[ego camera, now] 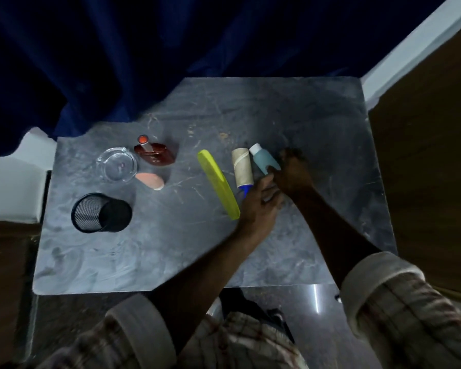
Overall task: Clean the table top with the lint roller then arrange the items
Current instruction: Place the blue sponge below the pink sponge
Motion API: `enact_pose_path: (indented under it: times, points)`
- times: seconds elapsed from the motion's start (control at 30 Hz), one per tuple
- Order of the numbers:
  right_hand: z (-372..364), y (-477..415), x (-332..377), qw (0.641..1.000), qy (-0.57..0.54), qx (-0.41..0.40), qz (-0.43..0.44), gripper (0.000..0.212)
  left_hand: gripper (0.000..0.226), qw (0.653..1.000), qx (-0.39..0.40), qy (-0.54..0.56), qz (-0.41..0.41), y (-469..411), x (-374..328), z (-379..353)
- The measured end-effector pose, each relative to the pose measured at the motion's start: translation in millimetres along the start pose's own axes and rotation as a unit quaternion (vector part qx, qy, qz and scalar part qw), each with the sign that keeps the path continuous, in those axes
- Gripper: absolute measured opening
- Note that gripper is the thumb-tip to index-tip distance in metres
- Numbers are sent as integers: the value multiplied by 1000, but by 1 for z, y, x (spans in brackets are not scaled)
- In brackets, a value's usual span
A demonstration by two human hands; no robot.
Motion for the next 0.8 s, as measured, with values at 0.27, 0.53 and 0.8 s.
enact_pose_path:
  times: [0.27,0.53,0.8]
  points:
    - [-16,-2,-13,992,-113,-37,-52,36,37,983,-43,135,113,35,29,28]
    - [18,44,-11,928,-314,-195,-39,23,38,992,-65,87,57,66,42,80]
    - [-13,124,110,931,-327,-42,154,25,70,982,-170,72,-29,72,58,148]
Point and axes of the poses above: each hand's wrist, its own y-axis away from the middle knuckle, its own z-axis out of the back of the hand, x = y × z, the point moved 2 cm from there along -y, towards the middle knuckle, and after that the axes turned 5 degrees about -x, right-handed, at the moved point
